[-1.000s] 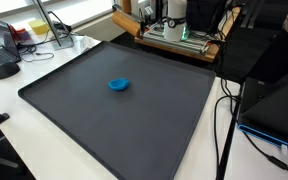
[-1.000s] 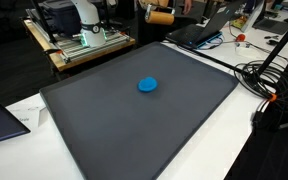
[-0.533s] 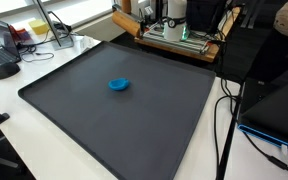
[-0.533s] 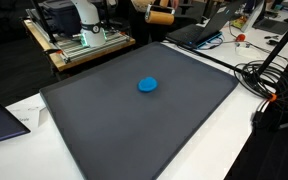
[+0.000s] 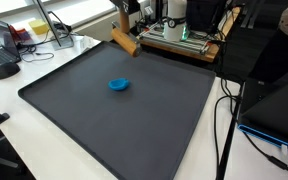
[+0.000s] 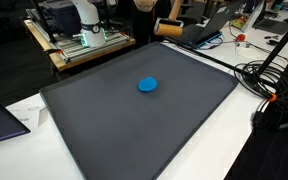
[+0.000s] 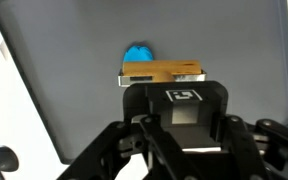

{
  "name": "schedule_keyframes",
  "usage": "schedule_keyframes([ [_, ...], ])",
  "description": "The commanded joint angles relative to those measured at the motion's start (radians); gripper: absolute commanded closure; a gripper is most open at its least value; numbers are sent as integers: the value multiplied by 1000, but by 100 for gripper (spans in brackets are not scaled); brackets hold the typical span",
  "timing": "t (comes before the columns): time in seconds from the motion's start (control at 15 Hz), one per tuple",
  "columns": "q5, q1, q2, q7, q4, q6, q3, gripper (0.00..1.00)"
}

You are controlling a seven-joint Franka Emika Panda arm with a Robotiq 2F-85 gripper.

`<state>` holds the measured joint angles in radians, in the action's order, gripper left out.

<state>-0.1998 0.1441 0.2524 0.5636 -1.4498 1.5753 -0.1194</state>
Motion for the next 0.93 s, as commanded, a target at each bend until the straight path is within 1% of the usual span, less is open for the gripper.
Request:
schedule_keyframes([
  [0.0,-89,68,159,121,165,-40,40,77],
  [0.13,-139,108,237,177,236,-72,64,77],
  [0.53,-238,216,443,266,447,-210,139,77],
  [0.87,-288,275,571,291,596,-327,192,77],
])
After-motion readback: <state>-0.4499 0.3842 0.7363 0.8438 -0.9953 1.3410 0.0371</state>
